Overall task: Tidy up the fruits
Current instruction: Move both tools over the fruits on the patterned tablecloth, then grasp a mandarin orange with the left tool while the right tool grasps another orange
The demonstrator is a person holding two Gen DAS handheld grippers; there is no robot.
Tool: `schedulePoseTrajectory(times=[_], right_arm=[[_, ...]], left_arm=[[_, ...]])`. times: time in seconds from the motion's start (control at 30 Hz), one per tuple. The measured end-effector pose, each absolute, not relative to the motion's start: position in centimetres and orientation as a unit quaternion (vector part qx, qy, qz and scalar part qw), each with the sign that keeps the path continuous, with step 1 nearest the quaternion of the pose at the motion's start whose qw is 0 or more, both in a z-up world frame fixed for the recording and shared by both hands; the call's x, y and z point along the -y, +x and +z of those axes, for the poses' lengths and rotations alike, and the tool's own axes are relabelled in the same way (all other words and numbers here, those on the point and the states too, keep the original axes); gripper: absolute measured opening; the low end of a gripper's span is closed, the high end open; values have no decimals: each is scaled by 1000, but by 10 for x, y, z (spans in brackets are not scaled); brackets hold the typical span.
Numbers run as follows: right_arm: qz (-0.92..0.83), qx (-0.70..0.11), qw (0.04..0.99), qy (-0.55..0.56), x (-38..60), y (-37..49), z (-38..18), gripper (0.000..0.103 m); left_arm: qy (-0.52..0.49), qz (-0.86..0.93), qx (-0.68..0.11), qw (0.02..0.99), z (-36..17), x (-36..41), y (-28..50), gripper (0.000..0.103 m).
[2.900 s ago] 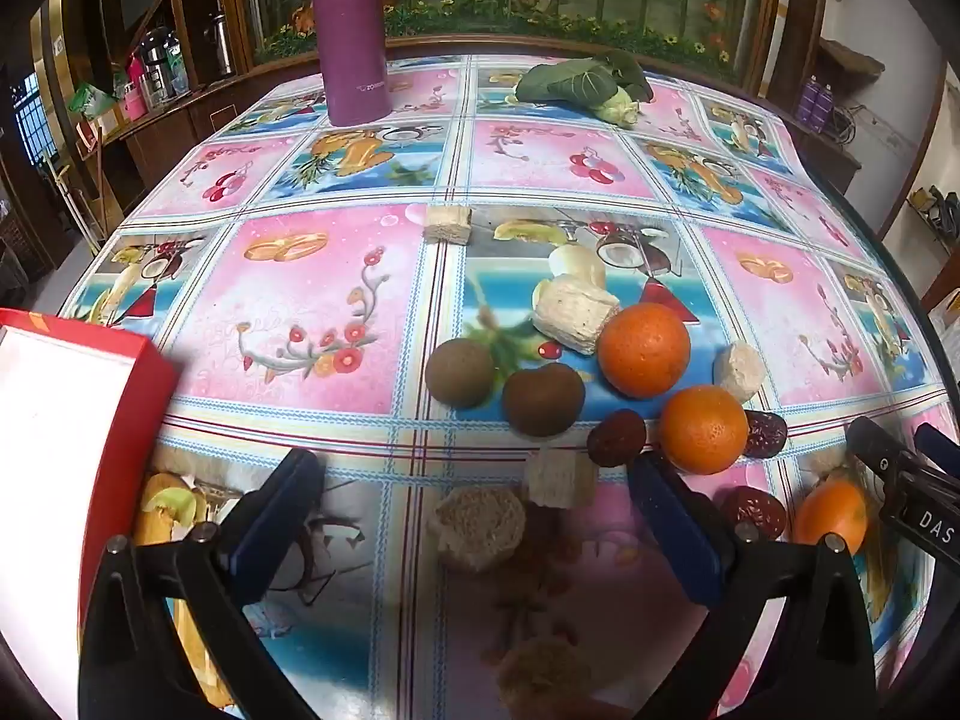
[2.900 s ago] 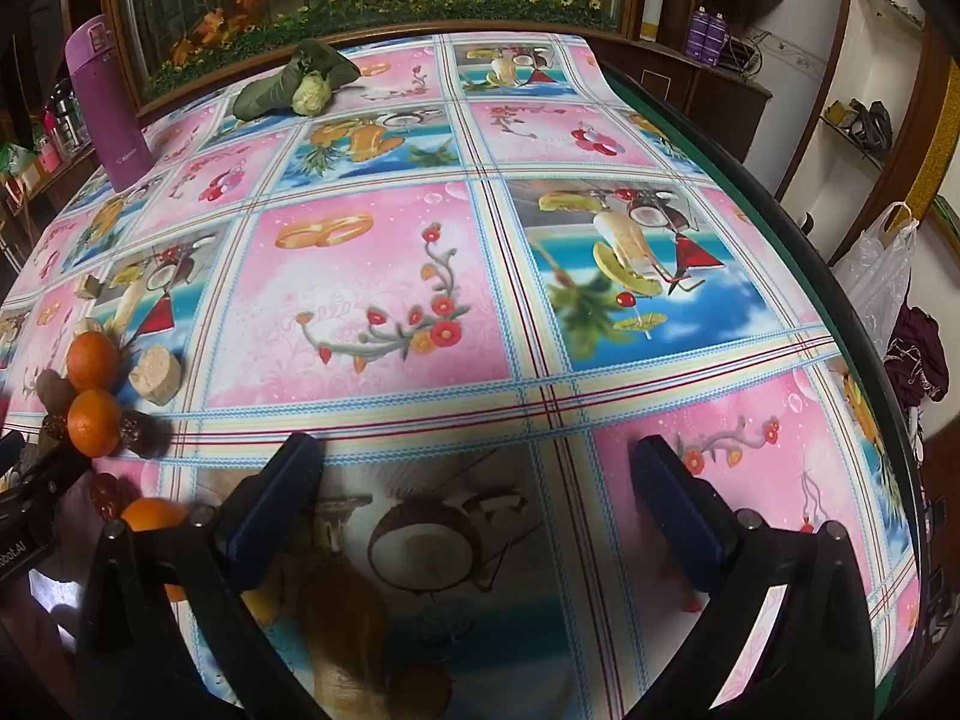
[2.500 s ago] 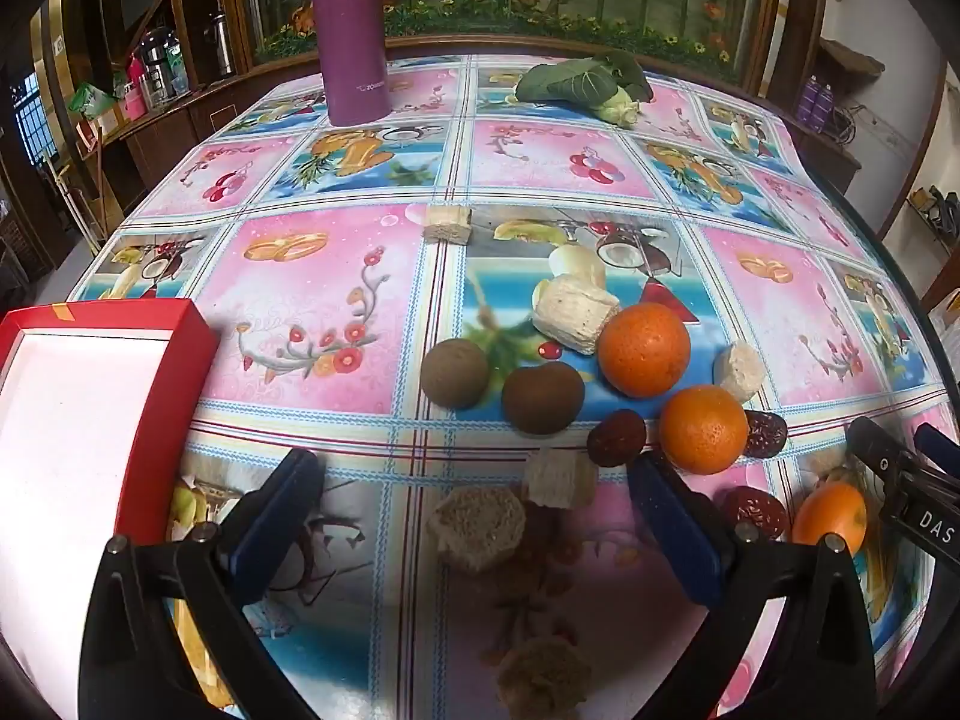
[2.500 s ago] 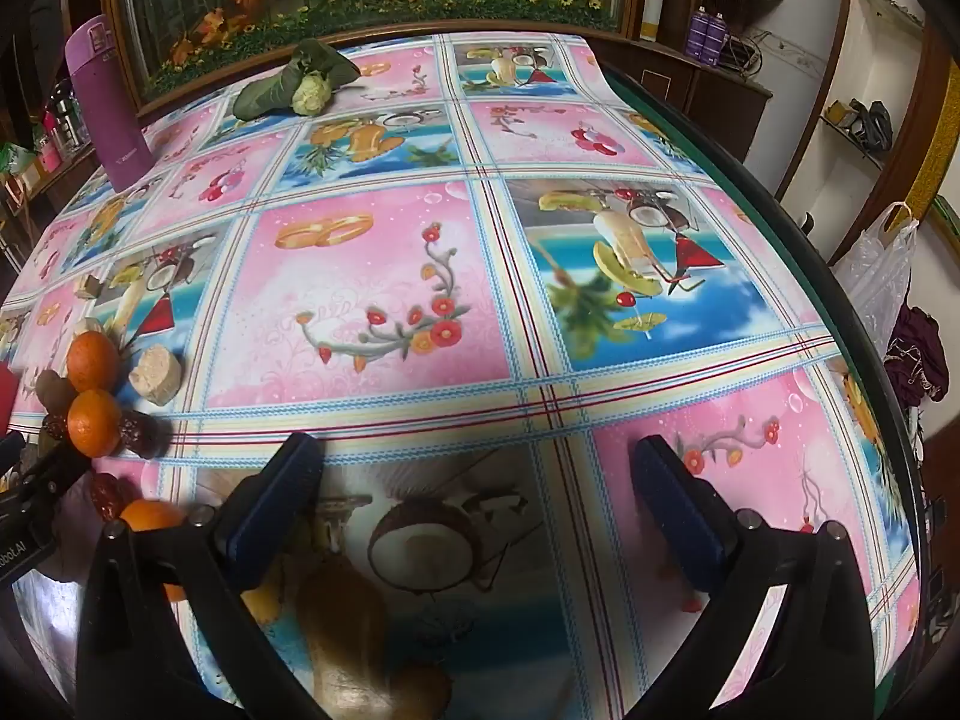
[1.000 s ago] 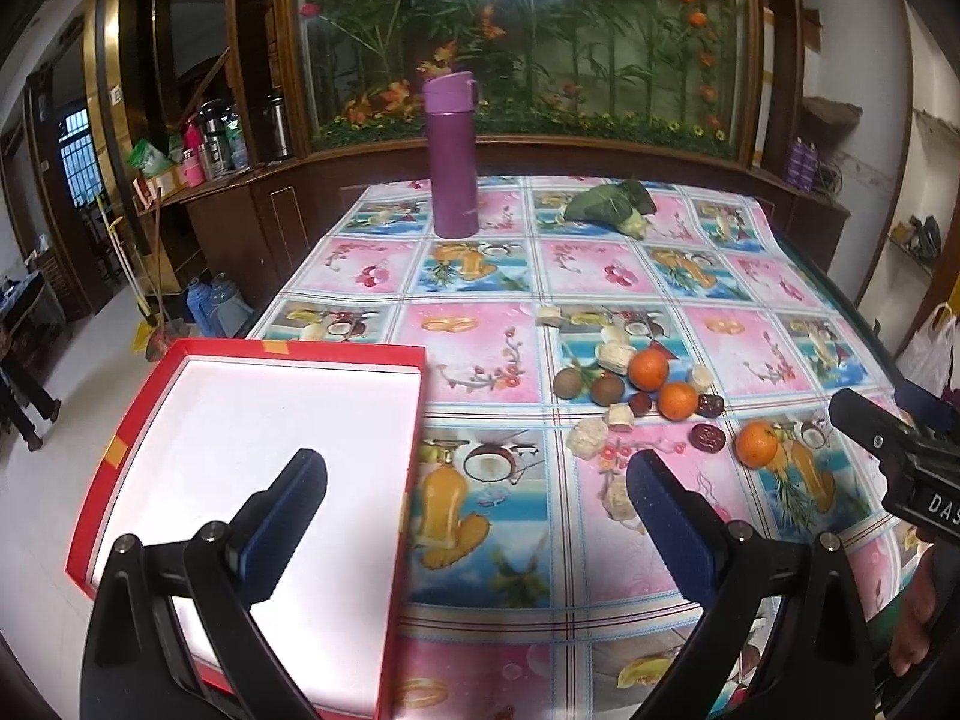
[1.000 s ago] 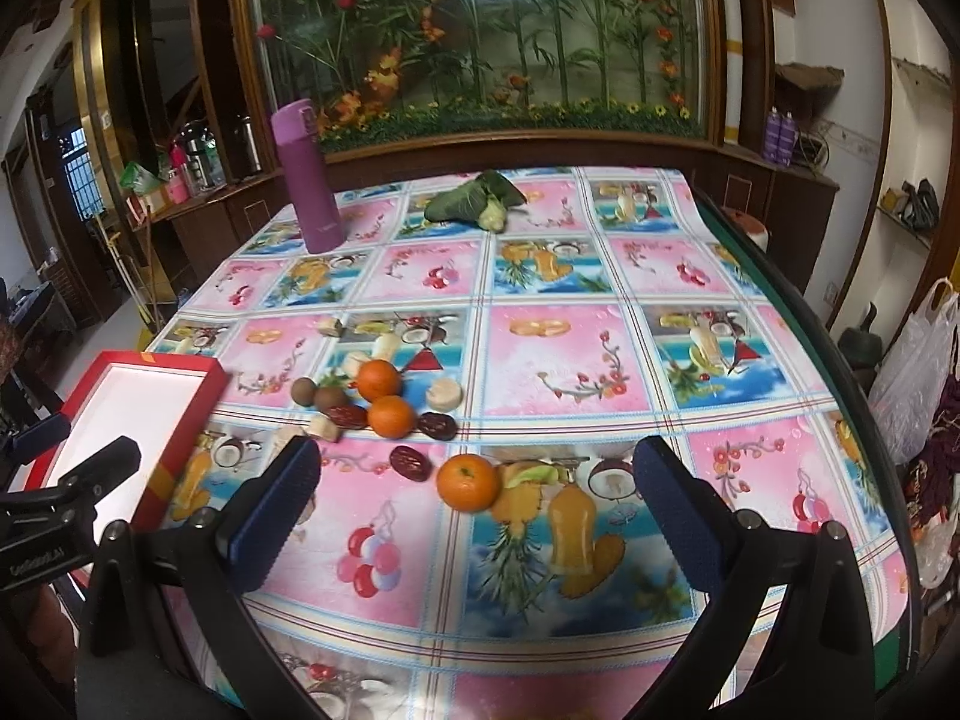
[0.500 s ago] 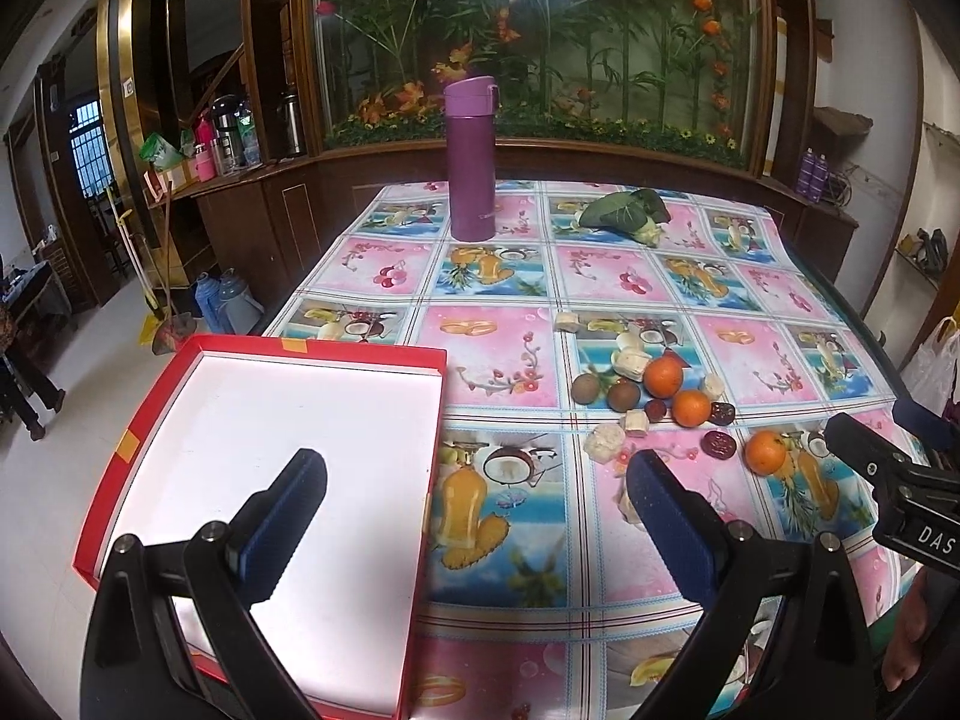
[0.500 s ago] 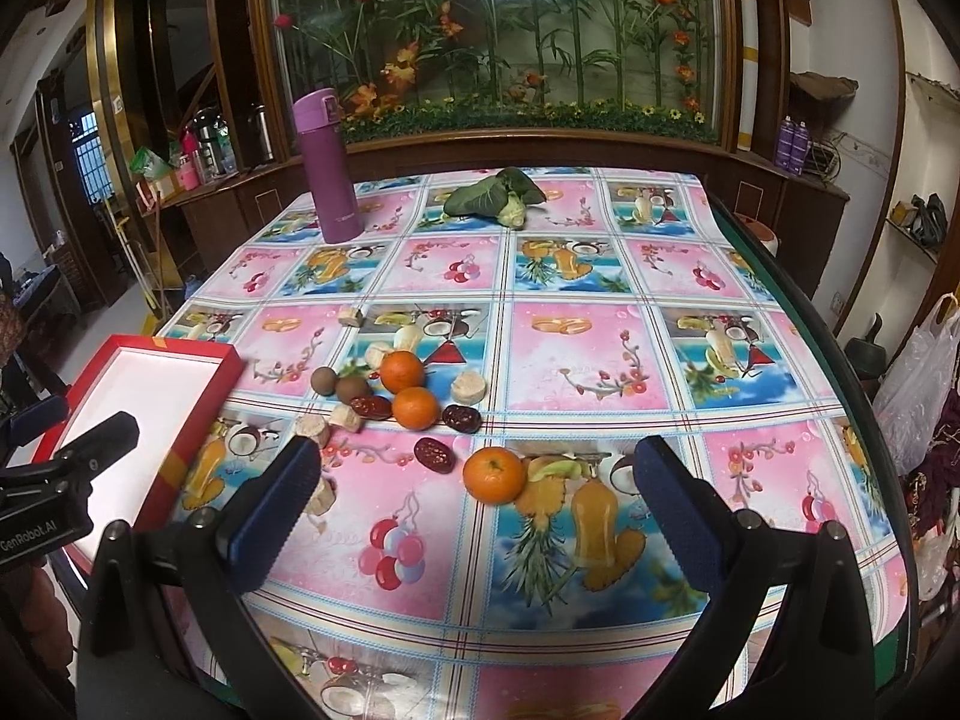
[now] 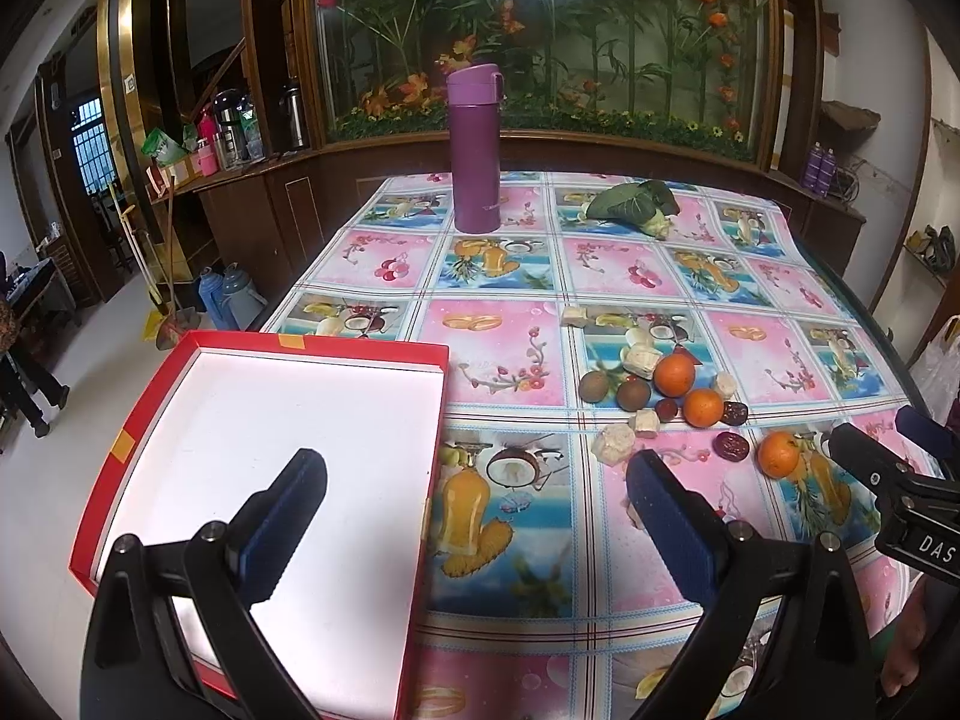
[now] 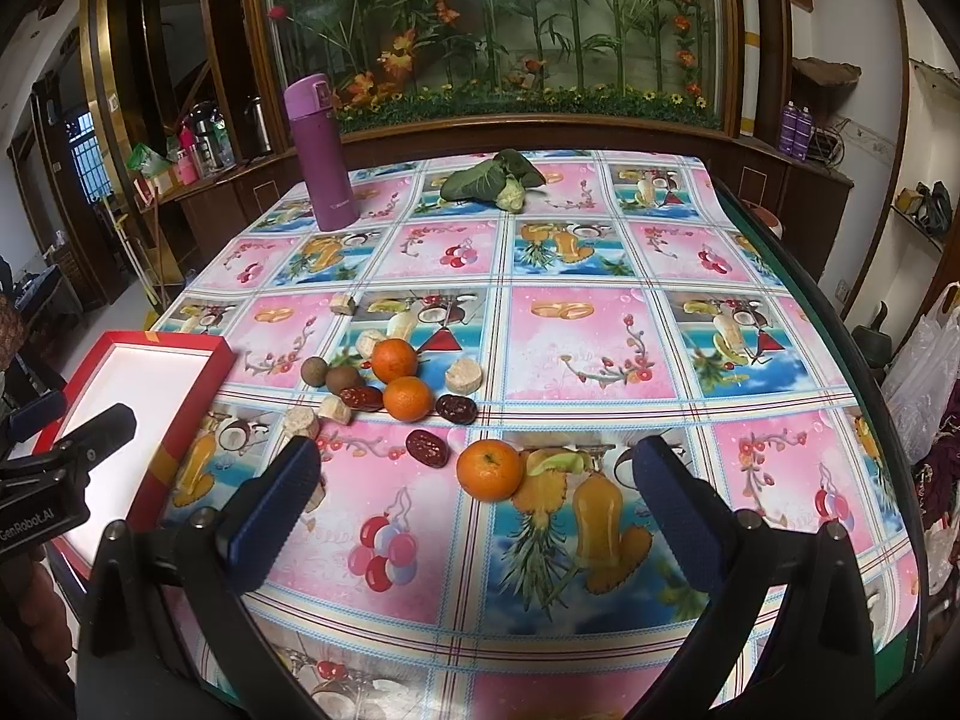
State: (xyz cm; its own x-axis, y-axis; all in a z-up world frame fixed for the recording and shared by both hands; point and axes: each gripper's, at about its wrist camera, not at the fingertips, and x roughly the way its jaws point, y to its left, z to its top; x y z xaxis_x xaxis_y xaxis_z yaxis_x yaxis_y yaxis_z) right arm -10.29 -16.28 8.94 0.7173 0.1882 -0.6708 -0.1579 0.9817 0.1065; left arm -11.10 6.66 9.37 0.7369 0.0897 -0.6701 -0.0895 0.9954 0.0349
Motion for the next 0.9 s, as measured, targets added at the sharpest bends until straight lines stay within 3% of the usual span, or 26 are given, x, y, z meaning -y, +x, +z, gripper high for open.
schedulePoseTrajectory(times=[0.57, 0.9], right_arm=[[111, -405, 907, 38, 177, -84, 55, 102], [149, -447, 880, 62, 175, -65, 30, 69]], left_arm=[[1, 41, -387, 921, 82, -63, -85, 100], [33, -1, -405, 914, 76, -47, -56, 99]])
